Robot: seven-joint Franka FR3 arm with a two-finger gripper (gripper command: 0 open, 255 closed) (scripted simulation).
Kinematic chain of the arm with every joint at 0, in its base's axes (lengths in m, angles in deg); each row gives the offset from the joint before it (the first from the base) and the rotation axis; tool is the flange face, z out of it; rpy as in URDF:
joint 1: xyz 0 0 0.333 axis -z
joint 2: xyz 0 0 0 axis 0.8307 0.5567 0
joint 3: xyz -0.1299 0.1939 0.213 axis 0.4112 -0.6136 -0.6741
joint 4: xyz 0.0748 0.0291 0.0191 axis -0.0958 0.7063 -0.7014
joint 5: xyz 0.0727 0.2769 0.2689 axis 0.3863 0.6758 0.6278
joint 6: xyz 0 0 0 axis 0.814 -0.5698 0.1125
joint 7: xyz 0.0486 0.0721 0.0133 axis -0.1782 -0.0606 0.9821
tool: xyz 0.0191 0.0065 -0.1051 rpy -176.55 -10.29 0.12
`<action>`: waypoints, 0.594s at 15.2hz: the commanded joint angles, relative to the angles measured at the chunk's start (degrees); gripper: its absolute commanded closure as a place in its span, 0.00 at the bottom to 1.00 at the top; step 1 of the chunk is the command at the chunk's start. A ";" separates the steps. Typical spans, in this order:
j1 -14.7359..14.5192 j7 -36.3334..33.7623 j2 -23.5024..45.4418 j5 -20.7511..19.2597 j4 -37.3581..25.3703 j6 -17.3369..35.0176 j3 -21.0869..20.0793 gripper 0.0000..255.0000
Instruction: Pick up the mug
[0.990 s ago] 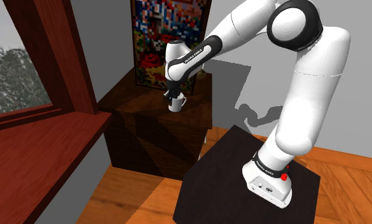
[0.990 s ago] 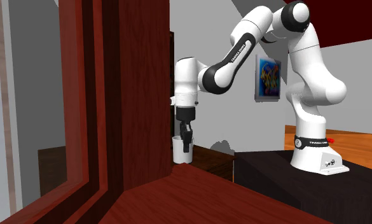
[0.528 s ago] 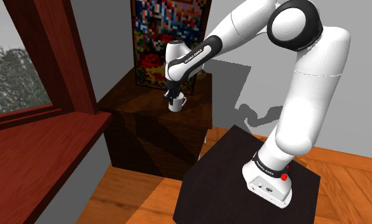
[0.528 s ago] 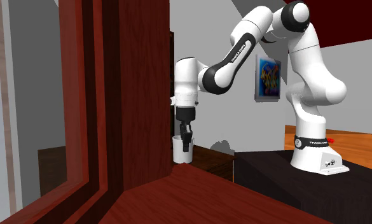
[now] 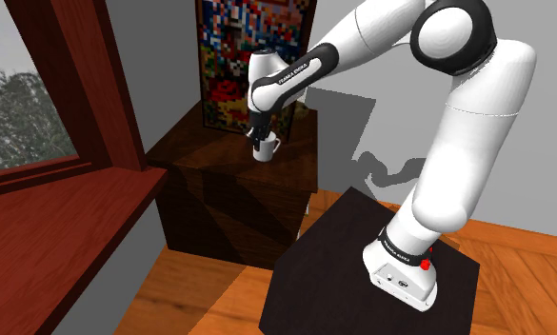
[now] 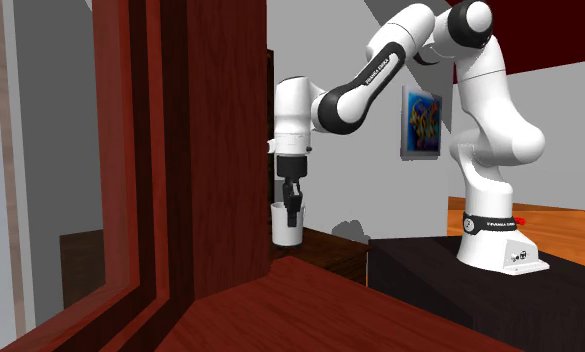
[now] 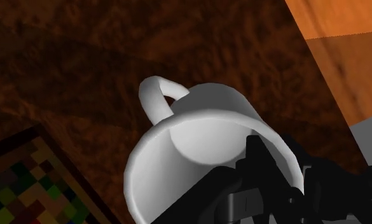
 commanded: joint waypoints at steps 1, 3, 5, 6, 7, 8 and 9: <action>0.03 0.20 -1.11 0.18 -0.42 -1.53 -0.05 1.00; 0.04 0.37 -2.05 0.33 -0.87 -2.91 -0.09 1.00; 0.05 0.54 -2.95 0.48 -1.36 -4.29 -0.13 1.00; 0.05 0.62 -3.39 0.55 -1.63 -4.99 -0.15 1.00; 0.06 0.70 -3.81 0.62 -1.90 -5.69 -0.16 1.00; 0.06 0.77 -4.23 0.68 -2.20 -6.40 -0.18 1.00; 0.06 0.78 -4.30 0.69 -2.23 -6.50 -0.18 1.00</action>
